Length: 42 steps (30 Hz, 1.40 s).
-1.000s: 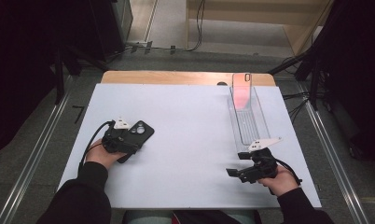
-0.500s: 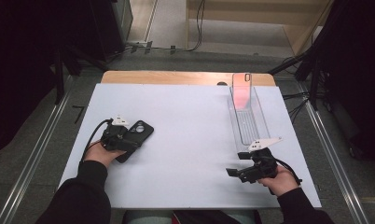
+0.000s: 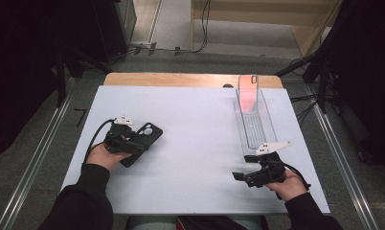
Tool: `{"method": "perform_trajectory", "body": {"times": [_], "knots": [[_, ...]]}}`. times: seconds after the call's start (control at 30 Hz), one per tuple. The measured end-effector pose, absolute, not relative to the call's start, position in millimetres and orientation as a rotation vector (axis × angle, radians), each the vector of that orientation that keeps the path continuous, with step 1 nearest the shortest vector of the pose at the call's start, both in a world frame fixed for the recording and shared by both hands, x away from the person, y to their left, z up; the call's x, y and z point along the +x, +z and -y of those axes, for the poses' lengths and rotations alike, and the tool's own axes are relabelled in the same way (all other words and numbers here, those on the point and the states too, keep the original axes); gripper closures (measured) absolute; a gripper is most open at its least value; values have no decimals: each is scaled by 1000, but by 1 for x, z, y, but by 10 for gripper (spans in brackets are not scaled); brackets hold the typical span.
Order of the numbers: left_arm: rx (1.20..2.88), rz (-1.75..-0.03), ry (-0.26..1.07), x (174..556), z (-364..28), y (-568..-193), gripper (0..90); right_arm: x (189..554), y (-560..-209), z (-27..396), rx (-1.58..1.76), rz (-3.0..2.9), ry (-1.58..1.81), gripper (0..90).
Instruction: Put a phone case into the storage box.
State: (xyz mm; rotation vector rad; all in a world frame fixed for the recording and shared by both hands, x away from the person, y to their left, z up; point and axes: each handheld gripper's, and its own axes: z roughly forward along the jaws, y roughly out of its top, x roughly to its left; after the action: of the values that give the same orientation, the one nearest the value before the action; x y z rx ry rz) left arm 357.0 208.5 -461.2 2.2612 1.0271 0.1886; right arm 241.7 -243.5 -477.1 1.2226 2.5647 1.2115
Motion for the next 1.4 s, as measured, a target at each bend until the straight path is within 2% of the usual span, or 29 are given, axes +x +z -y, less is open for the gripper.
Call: {"method": "perform_trajectory", "body": {"times": [0.83, 1.07, 1.4], "knots": [[2253, -923, 36, 319, -150, -438, 147, 239, -475, 241, 1169, -2550, 1243, 131], [2190, -974, 14, 316, -146, -438, 147, 241, -470, 238, 1155, -2554, 1226, 131], [2093, -1054, 56, 307, -134, -438, 147, 243, -456, 225, 1242, -2530, 1253, 131]]}}
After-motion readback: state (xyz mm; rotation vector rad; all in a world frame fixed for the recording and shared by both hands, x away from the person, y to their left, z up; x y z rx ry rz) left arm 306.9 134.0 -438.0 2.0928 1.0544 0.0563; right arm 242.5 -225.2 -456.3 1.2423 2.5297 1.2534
